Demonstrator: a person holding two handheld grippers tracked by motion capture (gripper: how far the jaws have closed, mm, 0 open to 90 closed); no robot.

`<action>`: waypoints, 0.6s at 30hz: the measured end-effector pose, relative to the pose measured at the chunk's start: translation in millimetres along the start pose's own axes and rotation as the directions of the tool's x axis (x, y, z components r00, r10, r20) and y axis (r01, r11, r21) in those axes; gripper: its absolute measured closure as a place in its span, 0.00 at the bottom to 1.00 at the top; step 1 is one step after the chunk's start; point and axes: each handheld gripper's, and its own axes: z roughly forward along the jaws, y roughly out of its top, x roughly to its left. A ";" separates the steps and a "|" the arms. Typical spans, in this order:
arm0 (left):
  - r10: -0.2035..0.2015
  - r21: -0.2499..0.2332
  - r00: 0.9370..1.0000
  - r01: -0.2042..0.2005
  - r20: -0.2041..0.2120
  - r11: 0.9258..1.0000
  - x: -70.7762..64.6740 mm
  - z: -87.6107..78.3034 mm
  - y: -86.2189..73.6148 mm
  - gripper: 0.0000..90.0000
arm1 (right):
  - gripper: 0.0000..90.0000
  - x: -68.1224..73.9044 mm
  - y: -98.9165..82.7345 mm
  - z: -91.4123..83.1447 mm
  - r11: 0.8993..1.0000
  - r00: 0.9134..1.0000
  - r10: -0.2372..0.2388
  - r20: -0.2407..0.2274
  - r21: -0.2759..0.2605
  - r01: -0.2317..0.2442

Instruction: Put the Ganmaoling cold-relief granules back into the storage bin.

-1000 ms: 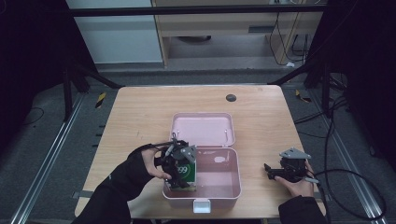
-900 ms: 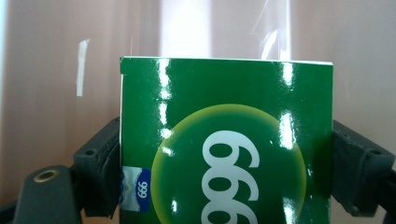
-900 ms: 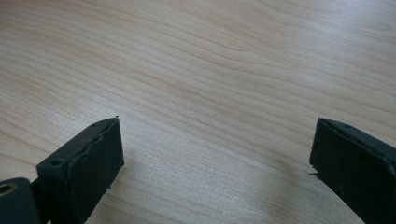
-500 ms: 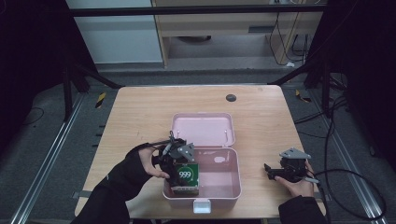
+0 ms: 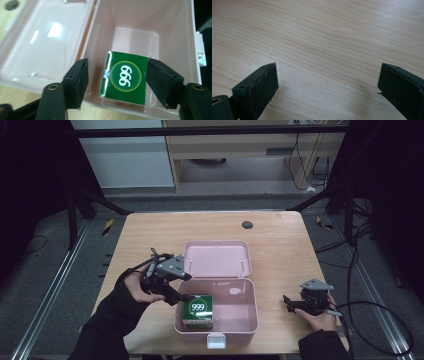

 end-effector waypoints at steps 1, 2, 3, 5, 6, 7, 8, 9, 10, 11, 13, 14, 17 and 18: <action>-0.008 -0.008 1.000 0.008 -0.012 1.000 0.0 -2.9 -1.9 0.39 | 0.04 0.0 0.0 -0.1 1.000 1.000 0.001 0.000 0.000 -0.001; -0.018 -0.016 0.999 0.018 -0.026 1.000 0.1 -6.8 -4.8 0.39 | 0.04 0.1 0.0 -0.2 1.000 1.000 0.003 -0.001 -0.001 -0.003; -0.034 -0.029 0.999 0.033 -0.041 0.999 0.1 -10.2 -8.1 0.40 | 0.04 0.0 0.0 -0.2 1.000 1.000 0.002 0.000 0.001 -0.002; -0.062 -0.050 0.995 0.059 -0.074 0.997 0.9 -16.7 -15.7 0.40 | 0.04 0.5 -0.1 -0.4 1.000 1.000 0.007 -0.001 0.000 -0.007; -0.073 -0.057 0.993 0.068 -0.091 0.996 1.9 -20.2 -20.0 0.40 | 0.04 0.0 0.0 -0.4 1.000 1.000 0.003 0.001 -0.002 -0.003; -0.096 -0.078 0.990 0.088 -0.104 0.993 2.4 -22.6 -24.8 0.40 | 0.04 0.1 -0.1 -0.6 1.000 1.000 0.007 0.000 -0.002 -0.007; -0.119 -0.095 0.985 0.108 -0.122 0.990 3.6 -26.3 -31.1 0.40 | 0.04 0.2 0.0 -0.9 1.000 1.000 0.010 0.000 -0.002 -0.010; -0.142 -0.110 0.981 0.128 -0.135 0.986 4.9 -28.8 -36.4 0.40 | 0.04 0.2 0.0 -0.9 1.000 1.000 0.009 -0.001 -0.002 -0.009; -0.165 -0.128 0.976 0.148 -0.141 0.981 5.5 -30.0 -40.4 0.41 | 0.04 0.3 0.0 -0.9 1.000 1.000 0.010 0.000 -0.002 -0.010; -0.189 -0.145 0.971 0.168 -0.148 0.975 6.4 -31.5 -45.8 0.41 | 0.04 0.3 -0.1 -0.8 1.000 1.000 0.009 -0.001 -0.001 -0.009; -0.226 -0.164 0.960 0.199 -0.164 0.966 8.6 -33.0 -56.0 0.41 | 0.04 0.5 -0.1 -0.4 1.000 1.000 0.008 0.001 0.000 -0.008; -0.238 -0.169 0.956 0.210 -0.173 0.963 9.5 -33.1 -60.9 0.41 | 0.04 0.7 -0.1 -0.5 1.000 1.000 0.010 -0.001 0.002 -0.010; -0.287 -0.196 0.938 0.249 -0.195 0.949 11.0 -31.0 -75.5 0.40 | 0.04 0.6 -0.2 -0.6 1.000 1.000 0.010 0.000 0.001 -0.010; -0.302 -0.203 0.931 0.261 -0.207 0.944 11.3 -29.9 -80.4 0.40 | 0.04 0.5 -0.3 -0.5 1.000 1.000 0.008 0.002 0.000 -0.008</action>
